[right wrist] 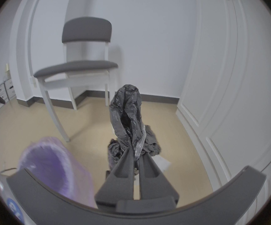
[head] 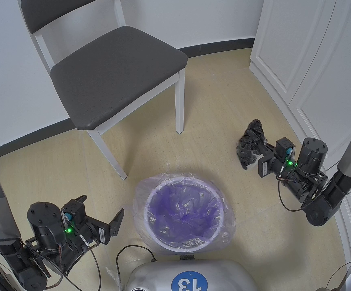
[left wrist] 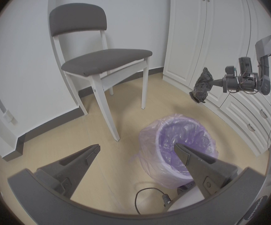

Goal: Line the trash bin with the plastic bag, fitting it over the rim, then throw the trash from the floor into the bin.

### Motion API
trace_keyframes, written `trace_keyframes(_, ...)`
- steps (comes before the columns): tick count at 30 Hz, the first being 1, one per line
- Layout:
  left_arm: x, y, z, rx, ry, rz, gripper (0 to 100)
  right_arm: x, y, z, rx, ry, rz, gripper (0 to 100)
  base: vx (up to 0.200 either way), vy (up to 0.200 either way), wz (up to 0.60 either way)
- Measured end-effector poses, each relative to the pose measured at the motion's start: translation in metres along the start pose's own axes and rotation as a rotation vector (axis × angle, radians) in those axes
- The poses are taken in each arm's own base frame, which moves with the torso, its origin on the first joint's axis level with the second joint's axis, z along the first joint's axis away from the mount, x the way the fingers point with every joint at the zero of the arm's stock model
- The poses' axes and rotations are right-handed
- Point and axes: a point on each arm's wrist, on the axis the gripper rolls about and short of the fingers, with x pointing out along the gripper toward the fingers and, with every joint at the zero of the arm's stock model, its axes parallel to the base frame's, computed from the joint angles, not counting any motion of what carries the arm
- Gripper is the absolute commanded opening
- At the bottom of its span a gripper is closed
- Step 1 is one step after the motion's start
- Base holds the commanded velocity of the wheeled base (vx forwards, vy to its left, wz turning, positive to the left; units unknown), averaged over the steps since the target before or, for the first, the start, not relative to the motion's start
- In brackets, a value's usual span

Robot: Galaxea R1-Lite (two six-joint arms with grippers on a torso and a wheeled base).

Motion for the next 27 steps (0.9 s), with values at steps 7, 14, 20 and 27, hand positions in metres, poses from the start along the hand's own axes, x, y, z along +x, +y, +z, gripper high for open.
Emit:
trace_keyframes(7,-0.017,0.005,0.02,0.033,-0.102,0.006,100,-0.022,0.039,0.035,0.006,0.041,0.082,0,-0.2,0.0,0.0)
trace_keyframes(14,-0.028,0.011,0.03,0.073,-0.153,0.026,100,-0.035,0.06,0.06,0.055,-0.032,0.12,0,-0.114,0.0,0.0)
trace_keyframes(20,-0.035,0.014,0.036,0.061,-0.196,0.027,100,-0.039,0.072,0.068,0.061,-0.058,0.161,0,0.0,0.0,0.0)
trace_keyframes(27,-0.04,0.015,0.04,0.055,-0.22,0.027,100,-0.036,0.095,0.067,0.067,-0.062,0.219,0,0.0,0.0,0.0)
